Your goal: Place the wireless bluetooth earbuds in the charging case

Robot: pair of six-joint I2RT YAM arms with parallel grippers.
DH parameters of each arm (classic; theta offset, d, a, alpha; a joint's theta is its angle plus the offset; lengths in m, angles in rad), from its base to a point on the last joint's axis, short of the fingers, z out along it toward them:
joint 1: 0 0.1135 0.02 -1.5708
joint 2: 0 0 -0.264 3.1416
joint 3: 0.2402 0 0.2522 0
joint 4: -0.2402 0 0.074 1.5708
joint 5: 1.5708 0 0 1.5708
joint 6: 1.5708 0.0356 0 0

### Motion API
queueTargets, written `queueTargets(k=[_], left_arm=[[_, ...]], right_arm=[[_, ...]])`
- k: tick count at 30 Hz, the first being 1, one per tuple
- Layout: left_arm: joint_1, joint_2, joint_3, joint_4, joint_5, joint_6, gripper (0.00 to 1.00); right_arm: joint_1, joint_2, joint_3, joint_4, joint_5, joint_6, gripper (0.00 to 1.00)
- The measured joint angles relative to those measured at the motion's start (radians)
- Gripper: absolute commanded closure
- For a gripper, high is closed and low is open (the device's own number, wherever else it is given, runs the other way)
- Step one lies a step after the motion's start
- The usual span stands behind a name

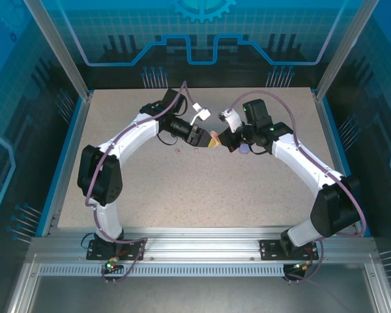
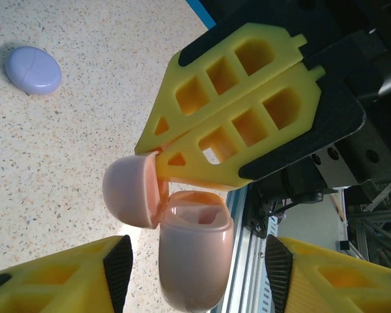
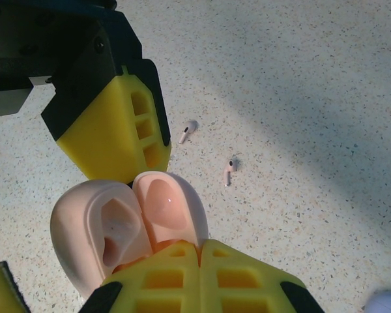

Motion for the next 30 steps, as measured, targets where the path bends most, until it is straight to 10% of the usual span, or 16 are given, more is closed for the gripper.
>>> queueTargets(k=[30], left_arm=[[0.0,0.019,0.0,0.023,0.008,-0.021,0.68]], right_arm=[[0.006,0.006,0.011,-0.006,0.005,0.0,1.0]])
